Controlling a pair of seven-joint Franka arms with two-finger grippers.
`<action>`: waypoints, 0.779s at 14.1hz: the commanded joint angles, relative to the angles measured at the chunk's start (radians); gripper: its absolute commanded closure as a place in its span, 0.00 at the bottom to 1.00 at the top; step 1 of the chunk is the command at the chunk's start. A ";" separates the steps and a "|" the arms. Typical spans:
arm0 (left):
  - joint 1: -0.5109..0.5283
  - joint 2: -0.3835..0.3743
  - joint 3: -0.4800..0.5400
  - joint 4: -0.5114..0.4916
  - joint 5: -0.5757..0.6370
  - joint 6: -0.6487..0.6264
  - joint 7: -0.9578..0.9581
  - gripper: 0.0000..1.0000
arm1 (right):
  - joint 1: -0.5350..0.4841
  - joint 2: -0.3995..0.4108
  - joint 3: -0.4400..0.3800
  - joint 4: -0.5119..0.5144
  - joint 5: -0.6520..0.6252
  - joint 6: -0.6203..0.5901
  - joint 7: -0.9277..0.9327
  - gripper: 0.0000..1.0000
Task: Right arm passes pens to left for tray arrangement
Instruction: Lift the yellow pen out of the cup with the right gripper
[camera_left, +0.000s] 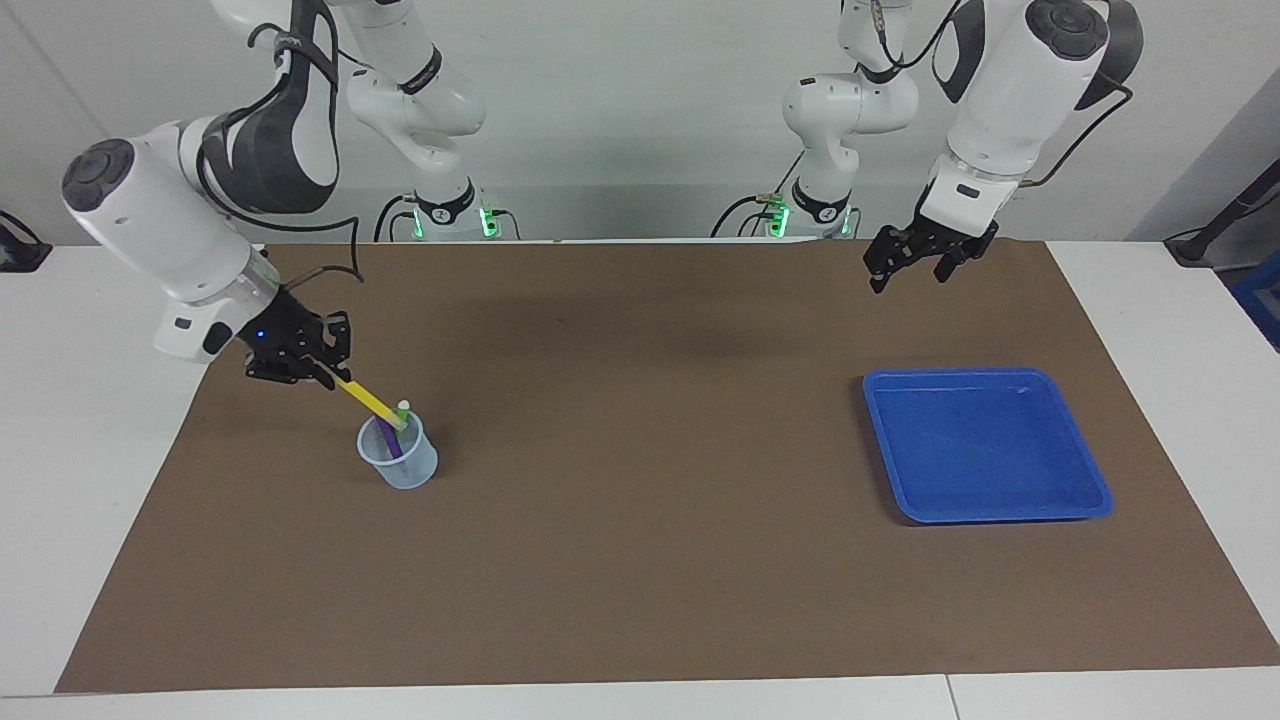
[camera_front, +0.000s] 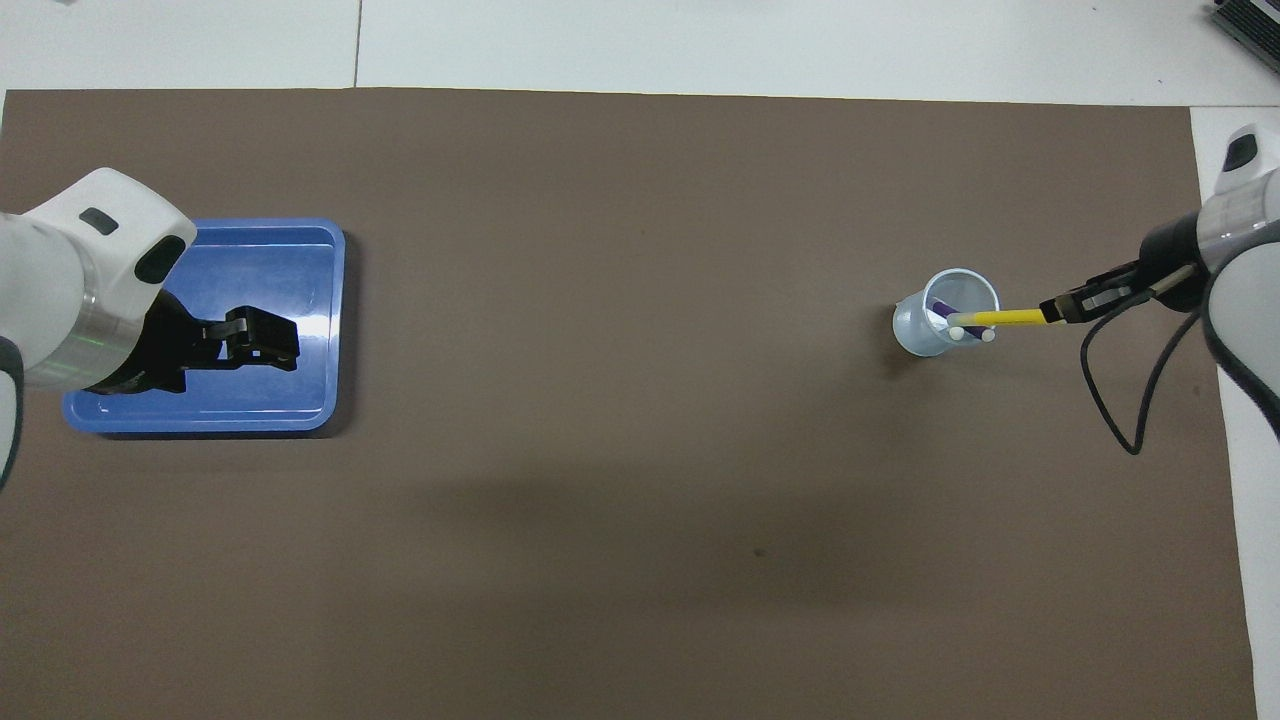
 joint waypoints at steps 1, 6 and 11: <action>-0.009 -0.036 0.008 -0.043 -0.061 0.027 -0.082 0.00 | -0.009 -0.016 0.003 0.112 0.002 -0.139 0.041 0.87; -0.024 -0.035 0.006 -0.044 -0.118 0.063 -0.241 0.00 | 0.011 -0.014 0.010 0.206 0.158 -0.192 0.268 0.87; -0.090 -0.035 0.006 -0.066 -0.176 0.137 -0.500 0.00 | 0.202 -0.007 0.015 0.142 0.325 0.066 0.702 0.88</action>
